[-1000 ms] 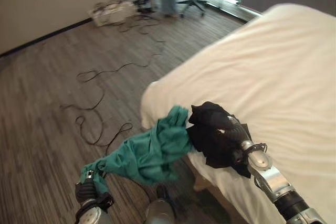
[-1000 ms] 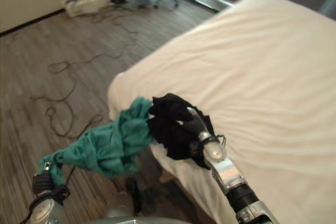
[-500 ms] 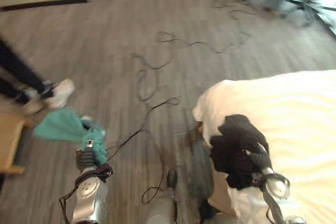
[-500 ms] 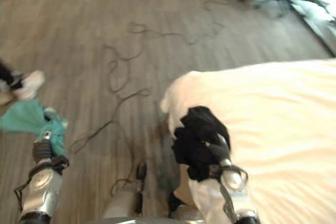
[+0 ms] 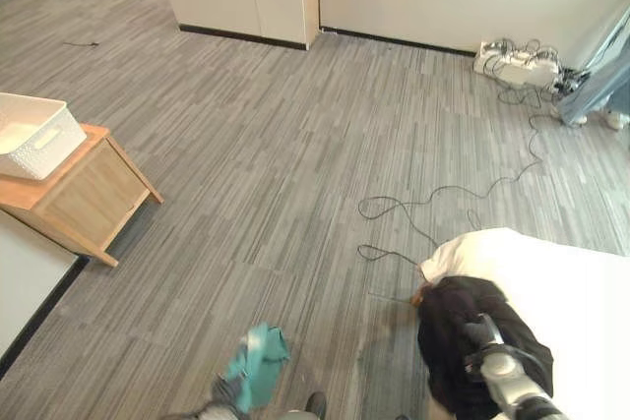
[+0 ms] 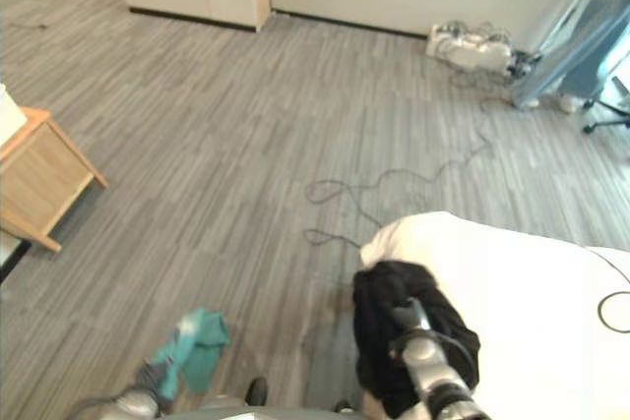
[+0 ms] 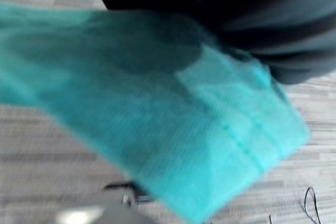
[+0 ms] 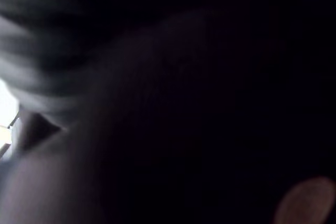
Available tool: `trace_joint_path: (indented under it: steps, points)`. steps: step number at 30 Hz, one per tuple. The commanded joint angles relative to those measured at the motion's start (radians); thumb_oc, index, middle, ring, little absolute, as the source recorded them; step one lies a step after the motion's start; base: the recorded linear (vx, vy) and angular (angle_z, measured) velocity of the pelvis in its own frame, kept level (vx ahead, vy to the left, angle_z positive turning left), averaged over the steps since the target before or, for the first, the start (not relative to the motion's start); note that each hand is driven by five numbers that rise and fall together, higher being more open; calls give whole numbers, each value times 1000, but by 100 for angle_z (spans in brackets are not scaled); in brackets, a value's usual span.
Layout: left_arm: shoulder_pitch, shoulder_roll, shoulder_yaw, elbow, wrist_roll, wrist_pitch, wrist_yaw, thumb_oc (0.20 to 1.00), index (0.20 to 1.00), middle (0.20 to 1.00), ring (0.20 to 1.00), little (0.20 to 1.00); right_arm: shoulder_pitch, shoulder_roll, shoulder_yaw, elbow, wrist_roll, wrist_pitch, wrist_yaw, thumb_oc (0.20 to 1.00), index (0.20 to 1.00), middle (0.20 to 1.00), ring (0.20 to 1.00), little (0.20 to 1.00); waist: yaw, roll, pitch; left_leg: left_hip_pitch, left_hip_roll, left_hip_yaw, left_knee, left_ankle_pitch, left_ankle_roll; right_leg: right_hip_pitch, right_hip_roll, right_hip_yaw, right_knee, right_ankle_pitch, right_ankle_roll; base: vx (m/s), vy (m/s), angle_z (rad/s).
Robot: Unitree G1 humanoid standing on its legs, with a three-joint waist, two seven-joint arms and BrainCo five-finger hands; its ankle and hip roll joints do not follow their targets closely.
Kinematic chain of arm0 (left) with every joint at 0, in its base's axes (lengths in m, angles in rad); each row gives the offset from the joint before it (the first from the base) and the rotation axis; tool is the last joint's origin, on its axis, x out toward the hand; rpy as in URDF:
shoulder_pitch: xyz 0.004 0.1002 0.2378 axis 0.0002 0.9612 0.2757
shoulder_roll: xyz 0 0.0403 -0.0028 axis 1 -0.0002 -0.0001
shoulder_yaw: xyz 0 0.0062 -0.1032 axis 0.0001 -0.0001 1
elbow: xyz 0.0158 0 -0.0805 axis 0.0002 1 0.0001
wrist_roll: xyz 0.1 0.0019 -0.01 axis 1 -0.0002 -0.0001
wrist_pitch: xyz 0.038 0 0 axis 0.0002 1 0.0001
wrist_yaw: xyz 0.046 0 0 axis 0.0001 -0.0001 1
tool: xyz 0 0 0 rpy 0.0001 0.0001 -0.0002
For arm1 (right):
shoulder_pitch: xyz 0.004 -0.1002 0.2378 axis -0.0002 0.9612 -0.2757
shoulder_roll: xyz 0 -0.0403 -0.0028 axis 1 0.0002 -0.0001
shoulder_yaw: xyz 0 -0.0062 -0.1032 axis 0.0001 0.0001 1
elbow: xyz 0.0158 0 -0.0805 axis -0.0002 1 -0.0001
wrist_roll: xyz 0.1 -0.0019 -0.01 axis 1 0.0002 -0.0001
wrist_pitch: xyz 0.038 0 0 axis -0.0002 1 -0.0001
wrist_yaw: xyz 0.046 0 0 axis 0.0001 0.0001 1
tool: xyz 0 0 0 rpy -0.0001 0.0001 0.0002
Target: Tidy up the quilt and then pick up the clothes from the bed and put them into the laundry hamper.
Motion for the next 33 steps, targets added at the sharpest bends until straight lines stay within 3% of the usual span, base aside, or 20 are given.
trace_joint_path:
  steps: [1,2,3,5,6,7,9,11,15,16,18,20,21,22,24,25,28,29,32,33]
  points:
    - [-86,-66,-17,32,-60,-39,18,200,200,200,200,200,61,-58,33,61,14,46,9,200,200,200,200,200,-2,76,77,46,59,81,4,-64,-19,-28,7,-58,62,-67,32,-60,-87,11]
    - [-84,-41,-23,-47,-91,-67,13,200,200,200,200,200,67,-90,33,-2,-1,19,2,200,200,200,200,200,20,58,127,-64,47,99,240,-87,-50,-26,3,-66,53,-80,9,-78,-74,7]
    - [-83,-40,-24,-48,-91,-66,13,200,200,200,200,200,67,-90,33,-2,-1,19,2,200,200,200,200,200,19,60,124,-77,48,97,258,-95,-50,-30,5,-67,53,-80,8,-134,-90,0]
    - [-87,-23,-23,-125,-129,-81,12,200,200,200,200,200,45,-117,15,-38,-5,12,-19,200,200,200,200,200,63,66,182,-243,58,102,527,28,-101,-1,16,-80,41,-86,-26,-58,-61,20]
    - [-85,-15,-22,-169,-146,-92,22,200,200,200,200,200,39,-128,17,-55,-13,11,-27,200,200,200,200,200,83,64,199,-291,69,117,595,69,-98,23,20,-90,29,-93,-36,187,-95,60]
    - [-55,2,-19,-273,-180,-108,29,200,200,200,200,200,42,-142,21,-108,-24,10,-39,200,200,200,200,200,114,60,207,-377,76,164,614,37,-75,60,37,-96,3,-120,-36,472,-67,60]
    - [-10,17,-6,-364,-192,-111,21,200,200,200,200,200,68,-149,37,-168,-52,4,-50,200,200,200,200,200,143,55,190,-403,76,209,468,-6,-43,75,44,-96,-3,-157,-17,542,62,58]
    - [23,32,13,-442,-205,-114,22,200,200,200,200,200,70,-157,58,-213,-91,3,-61,200,200,200,200,200,204,62,161,-467,140,323,141,60,-61,154,71,-107,-3,-242,25,733,205,24]
    - [23,40,25,-461,-219,-112,27,200,200,200,200,200,21,-137,82,-222,-104,7,-57,200,200,200,200,200,254,17,125,-494,155,406,95,91,-19,197,56,-128,-3,-242,71,548,224,8]
    - [13,47,14,-456,-212,-109,32,200,200,200,200,200,20,-101,92,-214,-108,4,-55,200,200,200,200,200,267,-18,118,-491,130,391,148,136,1,204,39,-118,60,-214,90,810,329,-43]
    - [1,52,0,-427,-223,-106,33,200,200,200,200,200,12,-71,92,-193,-97,0,-61,200,200,200,200,200,280,-75,113,-468,80,373,179,89,36,182,-12,-107,193,-108,139,737,312,20]
    - [-13,63,-15,-413,-212,-98,36,200,200,200,200,200,2,-55,91,-188,-86,-3,-64,200,200,200,200,200,269,-101,114,-422,36,367,183,42,67,138,-69,-101,364,111,167,703,295,53]
    - [-21,69,-20,-415,-208,-98,41,200,200,200,200,200,-10,-55,86,-184,-85,-3,-67,200,200,200,200,200,253,-84,112,-374,34,349,167,19,84,86,-81,-77,459,179,167,1345,334,76]
    - [-57,69,-47,-421,-210,-101,54,200,200,200,200,200,-26,-55,74,-182,-71,-7,-76,200,200,200,200,200,179,-5,125,-186,29,227,69,-22,89,-93,-70,-82,568,101,138,1362,309,78]
    - [-78,63,-76,-454,-206,-105,51,200,200,200,200,200,-6,-63,63,-219,-58,-15,-82,200,200,200,200,200,99,45,137,-37,37,107,16,-84,53,-230,-60,-136,447,-35,87,1138,134,145]
    - [-79,63,-76,-454,-206,-105,51,200,200,200,200,200,-6,-63,63,-220,-58,-15,-82,200,200,200,200,200,95,47,136,-39,39,103,16,-82,52,-227,-57,-142,441,-31,85,720,-19,194]
    - [-71,58,-77,-479,-195,-109,48,200,200,200,200,200,32,-78,33,-260,-50,-10,-84,200,200,200,200,200,24,63,138,97,66,13,-7,-190,-7,-336,-79,-106,108,46,104,856,-157,175]
    - [-62,58,-69,-486,-185,-115,56,200,200,200,200,200,49,-84,17,-285,-55,-4,-79,200,200,200,200,200,-14,74,143,159,92,-38,-3,-242,-22,-408,-138,-70,37,120,134,851,-150,195]
    - [-37,56,-57,-473,-189,-128,59,200,200,200,200,200,63,-97,14,-302,-68,-1,-73,200,200,200,200,200,-32,69,139,225,101,-71,54,-312,-27,-417,-146,-51,78,137,144,773,-137,149]
    - [-4,41,-39,-469,-202,-128,54,200,200,200,200,200,69,-90,13,-312,-63,-8,-74,200,200,200,200,200,-29,81,121,214,118,-67,206,-258,-54,-364,-107,-41,112,131,112,938,-333,81]
